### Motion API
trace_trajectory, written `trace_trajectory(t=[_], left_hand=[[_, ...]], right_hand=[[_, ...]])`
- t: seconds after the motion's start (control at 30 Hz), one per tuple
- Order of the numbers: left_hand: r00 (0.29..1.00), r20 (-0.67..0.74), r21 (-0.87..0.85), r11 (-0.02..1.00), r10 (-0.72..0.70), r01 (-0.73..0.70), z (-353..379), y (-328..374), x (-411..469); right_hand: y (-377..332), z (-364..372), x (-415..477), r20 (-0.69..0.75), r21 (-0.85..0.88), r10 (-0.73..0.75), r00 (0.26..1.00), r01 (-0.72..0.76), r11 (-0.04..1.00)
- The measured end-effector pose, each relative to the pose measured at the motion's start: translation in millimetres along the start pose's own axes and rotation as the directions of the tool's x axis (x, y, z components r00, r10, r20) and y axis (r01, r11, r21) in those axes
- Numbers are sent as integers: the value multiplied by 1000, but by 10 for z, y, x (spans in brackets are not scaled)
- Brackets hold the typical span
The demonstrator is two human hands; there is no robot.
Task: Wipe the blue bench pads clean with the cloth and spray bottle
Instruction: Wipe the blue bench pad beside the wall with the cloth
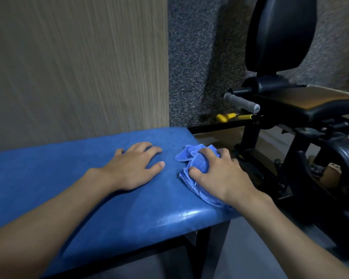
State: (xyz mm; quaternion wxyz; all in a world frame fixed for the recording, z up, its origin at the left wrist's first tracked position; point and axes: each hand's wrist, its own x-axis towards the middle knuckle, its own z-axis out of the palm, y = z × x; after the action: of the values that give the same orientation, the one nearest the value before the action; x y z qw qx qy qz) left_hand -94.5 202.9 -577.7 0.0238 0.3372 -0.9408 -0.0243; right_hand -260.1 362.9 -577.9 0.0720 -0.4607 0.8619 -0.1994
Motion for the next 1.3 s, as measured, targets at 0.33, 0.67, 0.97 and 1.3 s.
trace_trajectory(t=[0.33, 0.67, 0.97, 1.3], left_hand=[[994, 52, 20, 996, -92, 91, -64, -616, 399], [995, 59, 79, 994, -77, 72, 23, -670, 359], [988, 78, -70, 988, -134, 140, -113, -872, 169], [944, 132, 37, 953, -302, 300, -151, -1301, -93]], right_hand=[[-301, 134, 1072, 65, -107, -60, 996, 67, 992], [-550, 233, 1934, 140, -158, -111, 984, 132, 979], [-777, 375, 1471, 96, -236, -442, 892, 452, 860], [-1110, 568, 1583, 10, -288, -264, 964, 256, 923]])
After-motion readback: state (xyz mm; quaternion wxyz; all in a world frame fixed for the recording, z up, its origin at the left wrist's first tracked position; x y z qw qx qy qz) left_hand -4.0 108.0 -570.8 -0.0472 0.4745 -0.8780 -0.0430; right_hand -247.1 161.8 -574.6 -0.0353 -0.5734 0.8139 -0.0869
